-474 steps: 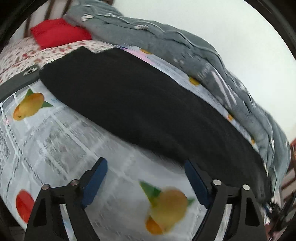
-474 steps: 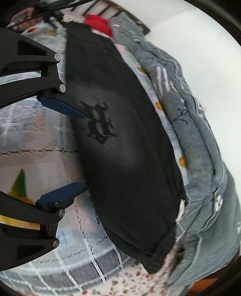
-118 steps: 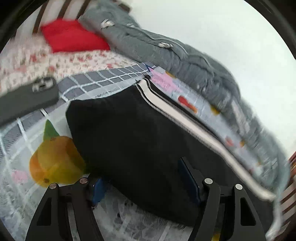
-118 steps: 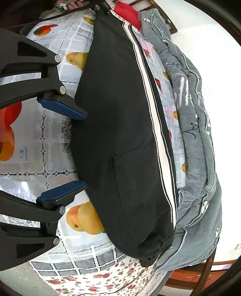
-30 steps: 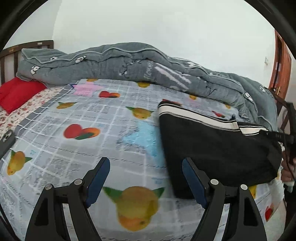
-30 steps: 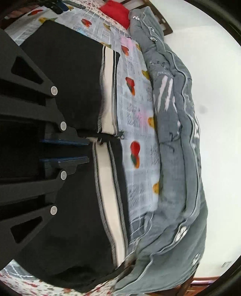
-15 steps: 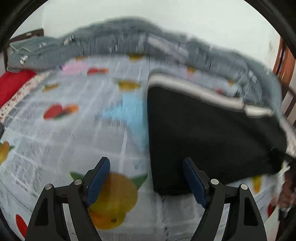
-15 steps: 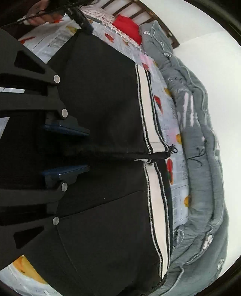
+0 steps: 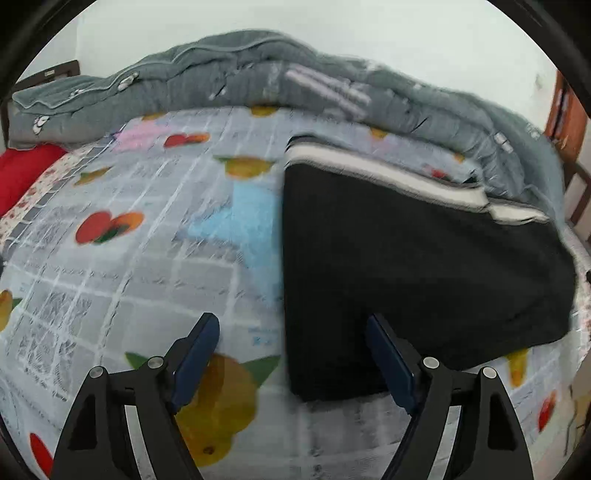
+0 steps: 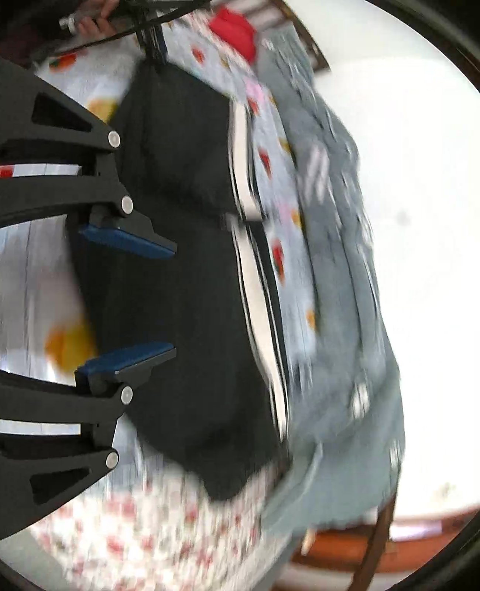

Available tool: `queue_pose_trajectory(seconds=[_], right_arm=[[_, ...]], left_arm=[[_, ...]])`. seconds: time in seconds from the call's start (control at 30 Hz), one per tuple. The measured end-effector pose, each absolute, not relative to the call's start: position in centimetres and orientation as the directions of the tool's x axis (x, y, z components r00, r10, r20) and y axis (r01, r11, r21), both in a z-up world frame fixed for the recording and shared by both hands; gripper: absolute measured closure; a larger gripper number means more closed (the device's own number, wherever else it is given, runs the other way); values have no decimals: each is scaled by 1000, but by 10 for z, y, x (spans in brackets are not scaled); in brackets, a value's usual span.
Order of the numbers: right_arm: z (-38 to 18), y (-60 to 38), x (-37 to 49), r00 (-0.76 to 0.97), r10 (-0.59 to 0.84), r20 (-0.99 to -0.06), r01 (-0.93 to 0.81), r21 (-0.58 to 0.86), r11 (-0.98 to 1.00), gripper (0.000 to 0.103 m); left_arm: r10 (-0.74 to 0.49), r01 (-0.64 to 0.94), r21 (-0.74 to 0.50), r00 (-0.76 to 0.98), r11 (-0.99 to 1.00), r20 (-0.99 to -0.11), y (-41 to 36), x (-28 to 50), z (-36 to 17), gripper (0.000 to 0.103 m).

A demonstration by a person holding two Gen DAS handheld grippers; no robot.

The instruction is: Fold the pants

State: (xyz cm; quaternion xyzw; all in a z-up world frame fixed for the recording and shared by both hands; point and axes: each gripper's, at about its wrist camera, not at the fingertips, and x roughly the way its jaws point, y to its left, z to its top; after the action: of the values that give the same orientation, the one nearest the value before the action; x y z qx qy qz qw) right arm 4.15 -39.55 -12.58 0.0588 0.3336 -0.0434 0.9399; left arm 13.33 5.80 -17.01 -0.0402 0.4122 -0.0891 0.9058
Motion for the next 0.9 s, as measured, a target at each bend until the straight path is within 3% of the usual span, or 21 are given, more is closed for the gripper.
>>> queue_pose_trajectory(seconds=[0.13,0.3,0.4,0.43,0.5,0.63,0.67,0.73,0.77,0.8,0.9], right_arm=[[-128,-467,23,765,-171,-620,309,122,943,24],[-154,-525,51,742,16,-670,322,378,868,23],[-172,-540,76,736,44,-676,352,437,828,23],[-179,-544,88,726,46,-686,365,442,819,25],[-187,-547,103,713,52,-700,383,450,807,39],[-190,-550,127,708,57,-704,384,452,805,43],[-192,-549,134,699,48,-714,399,445,802,47],[-189,-544,141,661,-12,-750,437,372,819,61],[-182,-538,142,657,-45,-752,432,327,841,76],[-172,-531,142,667,-77,-741,416,284,864,84],[-129,-498,138,711,-153,-686,354,161,921,87]], left_arm=[[-274,124,-255,630,959,-727,63,150,-166,23],[-338,60,-381,603,923,-723,71,173,-176,25],[-381,68,-423,579,904,-721,71,182,-178,36],[-383,68,-424,574,903,-724,69,185,-179,43],[-385,74,-419,564,905,-731,67,193,-182,51],[-402,64,-441,543,895,-738,66,208,-184,59],[-396,39,-448,539,893,-743,66,212,-184,69],[-394,-16,-471,525,882,-755,68,220,-185,80],[-407,-26,-492,526,870,-747,71,222,-183,88],[-422,-20,-510,532,860,-734,73,222,-183,90],[-438,-6,-535,566,845,-699,77,217,-174,92]])
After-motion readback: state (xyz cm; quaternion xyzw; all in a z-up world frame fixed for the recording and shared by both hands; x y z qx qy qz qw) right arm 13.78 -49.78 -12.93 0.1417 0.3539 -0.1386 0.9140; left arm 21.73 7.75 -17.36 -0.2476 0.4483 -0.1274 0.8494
